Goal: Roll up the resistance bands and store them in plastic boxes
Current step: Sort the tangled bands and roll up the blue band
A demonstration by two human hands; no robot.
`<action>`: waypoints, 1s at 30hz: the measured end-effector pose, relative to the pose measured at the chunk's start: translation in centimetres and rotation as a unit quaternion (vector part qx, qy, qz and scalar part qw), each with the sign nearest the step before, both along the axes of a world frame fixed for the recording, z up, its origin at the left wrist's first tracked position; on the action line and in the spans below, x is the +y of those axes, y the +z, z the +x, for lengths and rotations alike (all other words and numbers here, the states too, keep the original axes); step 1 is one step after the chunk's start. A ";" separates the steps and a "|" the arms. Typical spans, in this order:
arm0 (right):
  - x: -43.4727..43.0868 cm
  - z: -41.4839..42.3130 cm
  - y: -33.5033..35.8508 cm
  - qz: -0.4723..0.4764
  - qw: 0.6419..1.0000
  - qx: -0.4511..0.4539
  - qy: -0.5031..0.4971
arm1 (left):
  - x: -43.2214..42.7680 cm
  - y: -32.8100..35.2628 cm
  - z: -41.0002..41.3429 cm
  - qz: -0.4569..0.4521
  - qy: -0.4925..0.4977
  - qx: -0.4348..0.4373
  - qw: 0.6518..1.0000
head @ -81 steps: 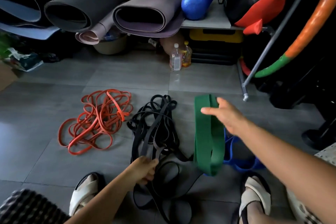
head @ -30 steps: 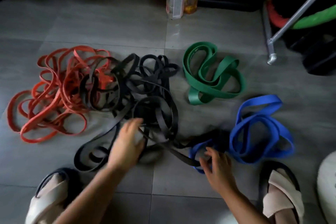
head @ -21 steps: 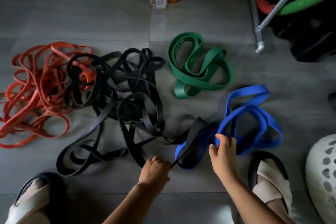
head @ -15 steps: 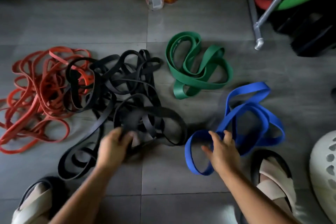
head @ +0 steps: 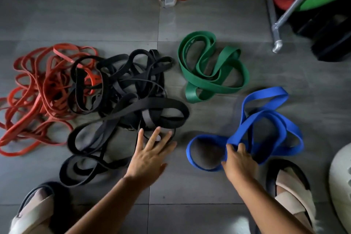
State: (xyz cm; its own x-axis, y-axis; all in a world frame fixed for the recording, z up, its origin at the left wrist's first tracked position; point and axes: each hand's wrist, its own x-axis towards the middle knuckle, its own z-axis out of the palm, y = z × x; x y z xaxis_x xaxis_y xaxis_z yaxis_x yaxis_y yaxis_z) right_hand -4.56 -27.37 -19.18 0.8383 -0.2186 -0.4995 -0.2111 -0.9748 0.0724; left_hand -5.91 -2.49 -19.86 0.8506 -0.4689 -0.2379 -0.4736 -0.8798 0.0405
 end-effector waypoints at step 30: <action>8.0 -8.1 27.4 0.495 0.846 -0.128 0.152 | -1.9 26.9 -8.9 -0.442 0.195 0.172 0.859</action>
State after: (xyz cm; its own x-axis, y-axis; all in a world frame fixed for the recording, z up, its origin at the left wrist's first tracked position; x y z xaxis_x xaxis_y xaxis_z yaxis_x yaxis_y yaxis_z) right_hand -12.69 -19.40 8.19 0.8894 0.4449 -0.1049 0.1750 -0.5434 -0.8211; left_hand -14.86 -4.38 6.99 0.9343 -0.2919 -0.2044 0.0232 -0.5224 0.8524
